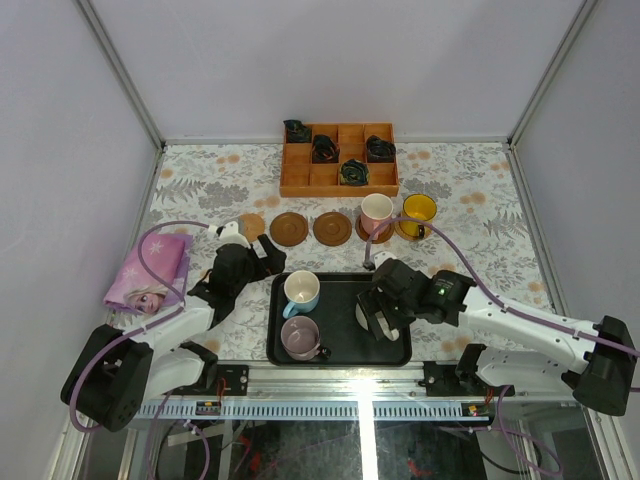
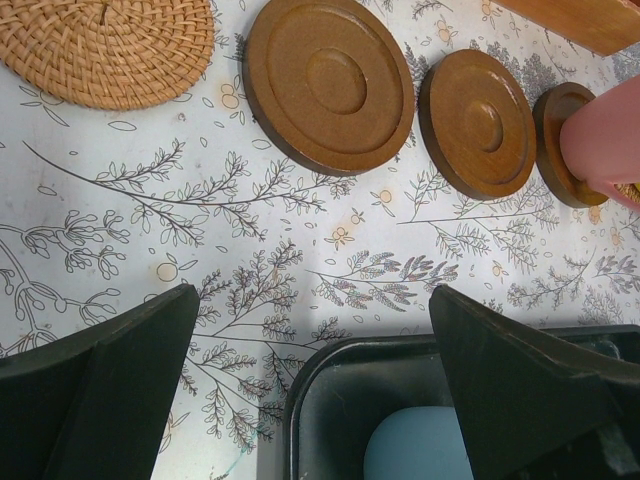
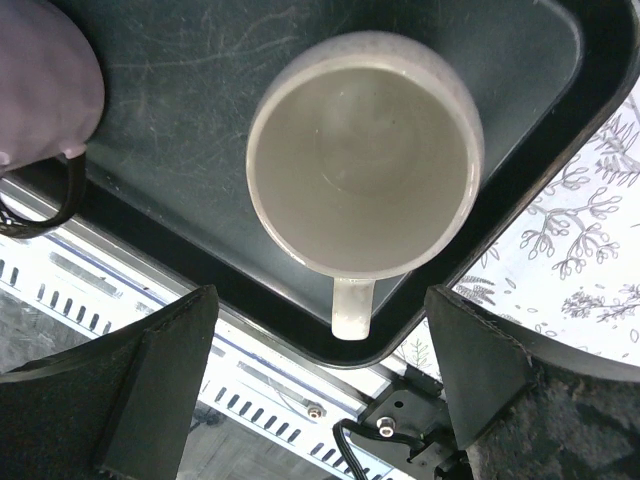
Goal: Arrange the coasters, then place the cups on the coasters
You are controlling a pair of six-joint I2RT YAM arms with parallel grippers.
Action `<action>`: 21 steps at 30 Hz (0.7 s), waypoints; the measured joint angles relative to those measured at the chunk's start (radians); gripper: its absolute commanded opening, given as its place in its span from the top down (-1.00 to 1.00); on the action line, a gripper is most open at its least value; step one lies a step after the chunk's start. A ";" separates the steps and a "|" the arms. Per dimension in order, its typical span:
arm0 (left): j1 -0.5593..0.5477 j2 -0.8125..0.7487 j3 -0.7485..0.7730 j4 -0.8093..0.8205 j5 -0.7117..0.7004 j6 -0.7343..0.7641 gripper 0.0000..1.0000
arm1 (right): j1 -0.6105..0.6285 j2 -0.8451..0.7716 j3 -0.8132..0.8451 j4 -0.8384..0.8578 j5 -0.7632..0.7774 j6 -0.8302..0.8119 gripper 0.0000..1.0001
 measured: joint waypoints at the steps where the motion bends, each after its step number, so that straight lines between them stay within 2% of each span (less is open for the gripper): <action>1: 0.000 0.000 0.000 0.000 0.001 0.000 -1.00 | 0.005 0.006 -0.005 -0.003 0.000 0.009 -0.79; 16: 0.000 0.000 -0.010 0.000 0.031 -0.002 -1.00 | 0.038 0.026 -0.086 0.007 0.027 0.141 -0.22; 21: 0.000 -0.009 -0.017 0.000 0.039 -0.003 -1.00 | 0.039 0.109 -0.086 0.064 0.045 0.151 0.07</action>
